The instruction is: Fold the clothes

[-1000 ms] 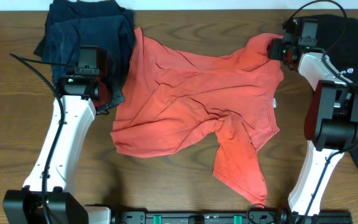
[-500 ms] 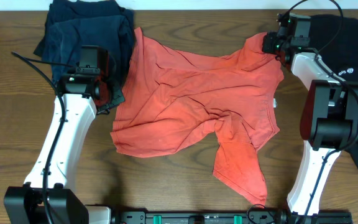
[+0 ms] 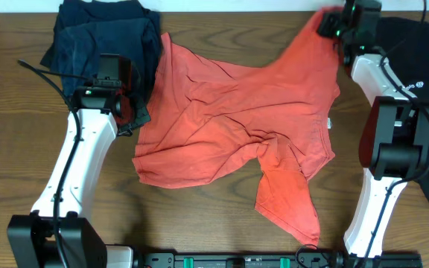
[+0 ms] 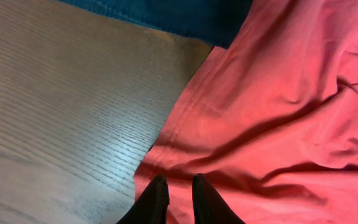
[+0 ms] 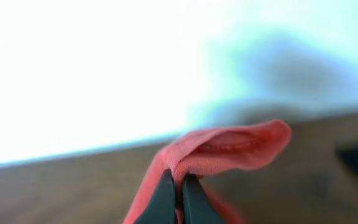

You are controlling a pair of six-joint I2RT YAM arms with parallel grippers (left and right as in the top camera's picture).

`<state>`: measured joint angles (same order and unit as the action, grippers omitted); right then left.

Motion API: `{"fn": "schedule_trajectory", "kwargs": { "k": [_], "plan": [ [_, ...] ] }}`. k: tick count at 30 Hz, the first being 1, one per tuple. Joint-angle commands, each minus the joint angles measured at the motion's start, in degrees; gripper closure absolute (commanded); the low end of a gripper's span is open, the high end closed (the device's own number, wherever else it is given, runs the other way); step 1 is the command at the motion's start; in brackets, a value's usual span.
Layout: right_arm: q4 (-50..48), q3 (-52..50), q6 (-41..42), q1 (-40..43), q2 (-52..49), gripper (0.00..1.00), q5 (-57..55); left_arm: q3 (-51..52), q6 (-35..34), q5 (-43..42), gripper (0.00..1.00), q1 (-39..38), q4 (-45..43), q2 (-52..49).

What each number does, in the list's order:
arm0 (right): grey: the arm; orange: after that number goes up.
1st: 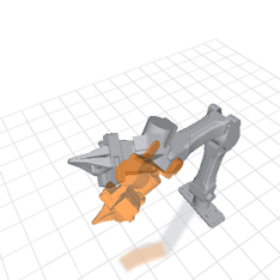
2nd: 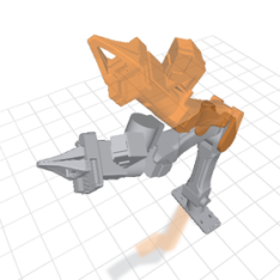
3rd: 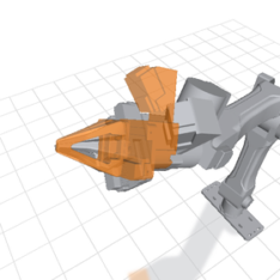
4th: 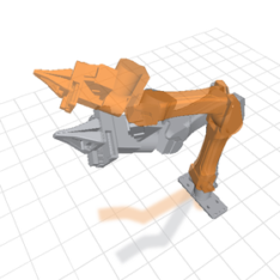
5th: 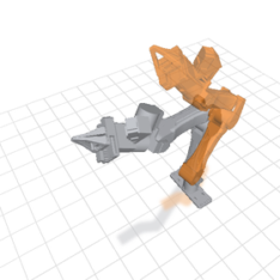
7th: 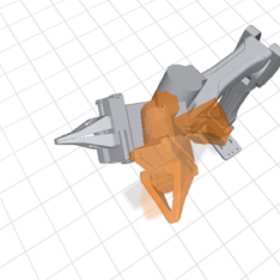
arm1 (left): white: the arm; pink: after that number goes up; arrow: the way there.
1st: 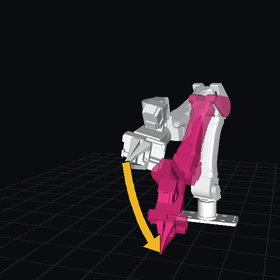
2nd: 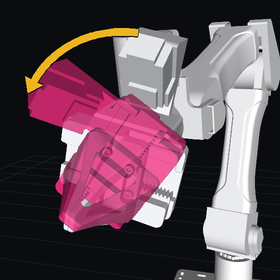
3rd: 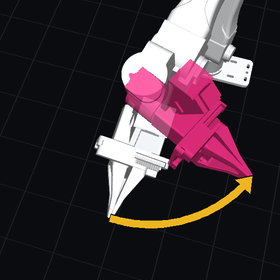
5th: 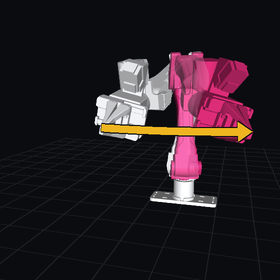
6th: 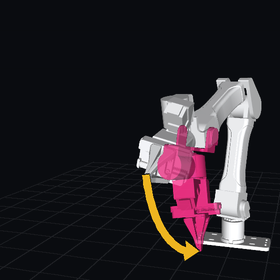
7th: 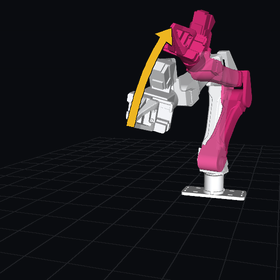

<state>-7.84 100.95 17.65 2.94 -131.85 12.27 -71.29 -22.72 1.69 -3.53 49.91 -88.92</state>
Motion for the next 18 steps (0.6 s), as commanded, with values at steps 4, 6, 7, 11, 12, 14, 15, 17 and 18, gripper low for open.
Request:
{"fn": "schedule_trajectory", "kwargs": {
  "k": [4, 6, 7, 11, 12, 14, 15, 17, 18],
  "plan": [
    [-7.93, 3.58, 3.13, -3.21, -0.96, 0.98, -12.76, -0.07, -0.55, 0.46, 0.83, 0.24, 0.07, -1.20],
    [-9.29, 3.58, 3.10, -3.87, -1.16, 0.98, -16.22, -0.07, -0.55, 0.44, 0.83, 0.24, 0.07, -1.20],
    [-9.57, 3.58, 3.08, -4.15, -1.36, 0.97, -17.88, -0.07, -0.55, 0.46, 0.83, 0.24, 0.07, -1.20],
    [-10.32, 3.63, 2.86, -4.35, -3.17, 0.96, -21.55, -0.07, -0.55, 0.46, 0.83, 0.24, 0.07, -1.20],
    [-10.91, 3.63, 2.91, -4.04, -3.67, 0.95, -21.44, -0.07, -0.55, 0.46, 0.83, 0.24, 0.07, -1.20],
    [-12.59, 3.76, 2.89, -3.63, -5.18, 0.94, -21.18, -0.07, -0.55, 0.46, 0.83, 0.24, 0.04, -1.20],
    [-12.85, 4.15, 2.89, -3.39, -5.97, 0.93, -21.05, -0.07, -0.52, 0.46, 0.83, 0.24, 0.00, -1.20],
    [-12.76, 5.49, 2.91, -2.91, -7.37, 0.91, -20.68, -0.07, -0.52, 0.46, 0.83, 0.24, -0.35, -1.20],
    [-12.76, 6.23, 2.89, -2.69, -8.02, 0.89, -20.57, -0.07, -0.55, 0.46, 0.83, 0.24, -0.52, -1.20]
  ]
}}
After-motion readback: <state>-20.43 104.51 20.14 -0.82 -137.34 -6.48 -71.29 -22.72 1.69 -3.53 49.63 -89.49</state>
